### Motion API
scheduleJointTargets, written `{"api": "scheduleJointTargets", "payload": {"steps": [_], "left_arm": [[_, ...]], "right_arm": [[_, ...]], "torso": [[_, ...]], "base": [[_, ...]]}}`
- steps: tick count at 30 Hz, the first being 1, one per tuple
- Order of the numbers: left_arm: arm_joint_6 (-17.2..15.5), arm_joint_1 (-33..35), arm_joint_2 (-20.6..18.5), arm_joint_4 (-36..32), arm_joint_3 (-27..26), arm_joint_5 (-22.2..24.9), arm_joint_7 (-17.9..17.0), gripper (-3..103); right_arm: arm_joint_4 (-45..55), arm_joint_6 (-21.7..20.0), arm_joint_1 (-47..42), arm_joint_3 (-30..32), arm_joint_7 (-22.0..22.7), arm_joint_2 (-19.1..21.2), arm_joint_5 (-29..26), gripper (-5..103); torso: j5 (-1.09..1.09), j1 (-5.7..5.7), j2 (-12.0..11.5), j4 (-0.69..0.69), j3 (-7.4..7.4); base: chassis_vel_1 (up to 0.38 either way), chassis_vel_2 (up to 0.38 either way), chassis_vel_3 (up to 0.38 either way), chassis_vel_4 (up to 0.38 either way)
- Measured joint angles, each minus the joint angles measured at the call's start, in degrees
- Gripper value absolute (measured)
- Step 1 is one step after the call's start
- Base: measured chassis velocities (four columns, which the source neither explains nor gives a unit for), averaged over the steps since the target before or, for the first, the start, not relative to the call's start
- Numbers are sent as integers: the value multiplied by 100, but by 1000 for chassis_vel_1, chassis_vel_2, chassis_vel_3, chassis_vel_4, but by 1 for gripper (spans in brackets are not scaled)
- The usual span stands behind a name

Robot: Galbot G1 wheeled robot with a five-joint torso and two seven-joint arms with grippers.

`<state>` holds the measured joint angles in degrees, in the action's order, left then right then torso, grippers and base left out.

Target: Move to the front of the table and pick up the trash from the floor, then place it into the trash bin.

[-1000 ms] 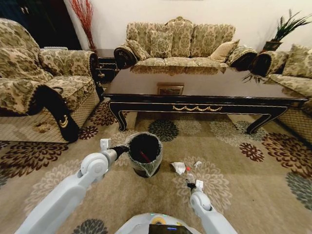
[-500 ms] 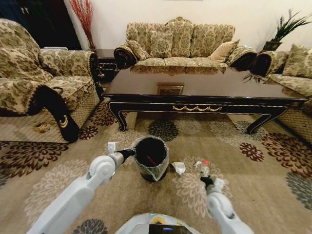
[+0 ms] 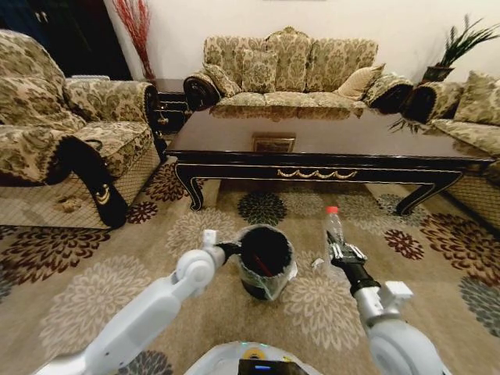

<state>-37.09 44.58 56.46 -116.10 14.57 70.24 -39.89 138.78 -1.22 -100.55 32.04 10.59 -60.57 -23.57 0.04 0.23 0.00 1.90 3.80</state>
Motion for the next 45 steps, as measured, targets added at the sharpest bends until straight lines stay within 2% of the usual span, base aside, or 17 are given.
{"api": "scheduleJointTargets", "payload": {"steps": [1,3,4,5,7,10,13,17,18,21,24,30,31,32,39,44,45], "left_arm": [[-9,-257,162,88,297,63,-99,3],[-10,-485,300,172,539,131,-157,3],[-10,-774,481,278,835,225,-204,3],[-10,-774,481,278,835,225,-204,3],[-2,-1157,736,390,1214,382,-259,3],[13,-1281,812,374,1346,488,-311,3],[18,-1285,790,324,1356,516,-331,3],[19,-1173,690,232,1292,518,-357,3],[19,-1173,690,232,1292,518,-357,3],[19,-1074,665,149,1261,513,-381,3],[19,-1023,667,124,1247,507,-381,3],[18,-937,596,126,1161,465,-373,3],[18,-937,596,126,1161,465,-373,3],[18,-917,565,130,1104,454,-368,3],[102,-503,194,39,433,420,-310,3],[168,-28,-385,-94,-608,244,5,3],[173,94,-562,-105,-975,248,95,3]], "right_arm": [[70,135,-61,-34,-118,-93,48,21],[136,239,-166,-23,-200,-196,119,21],[219,302,-304,13,-246,-330,209,21],[219,302,-304,13,-246,-330,209,21],[340,313,-484,72,-262,-537,308,21],[290,261,-513,57,-289,-587,437,19],[175,242,-527,8,-309,-624,511,22],[-43,213,-465,-93,-311,-689,553,43],[-43,213,-465,-93,-311,-689,553,43],[-133,166,-439,-131,-286,-706,548,60],[-163,144,-441,-151,-276,-729,550,65],[-206,125,-440,-197,-255,-823,591,92],[-206,125,-440,-197,-255,-823,591,92],[-206,125,-439,-198,-242,-842,591,97],[-489,207,-174,-39,-180,-941,418,100],[-1206,219,523,23,44,-812,-50,100],[-1512,214,772,13,110,-725,-193,100]], "torso": [[0,0,0,4,1],[-1,0,0,6,0],[0,0,0,0,0],[0,0,0,0,0],[-3,0,0,-6,0],[-2,0,0,-2,0],[-3,0,0,2,0],[-2,0,0,4,0],[-2,0,0,4,0],[-5,0,0,1,0],[-6,0,0,0,0],[-3,0,0,1,0],[-3,0,0,1,0],[-3,0,0,1,0],[-6,0,0,-1,0],[-6,0,0,1,1],[-5,0,0,4,0]], "base": [[0,0,0,0],[0,0,0,0],[0,0,0,0],[0,0,0,0],[0,0,0,0],[0,0,0,0],[0,0,0,0],[0,0,0,0],[0,0,0,0],[0,0,0,0],[0,0,0,0],[0,0,0,0],[0,0,0,0],[0,0,0,0],[0,0,0,0],[0,0,0,0],[0,0,0,0]]}}
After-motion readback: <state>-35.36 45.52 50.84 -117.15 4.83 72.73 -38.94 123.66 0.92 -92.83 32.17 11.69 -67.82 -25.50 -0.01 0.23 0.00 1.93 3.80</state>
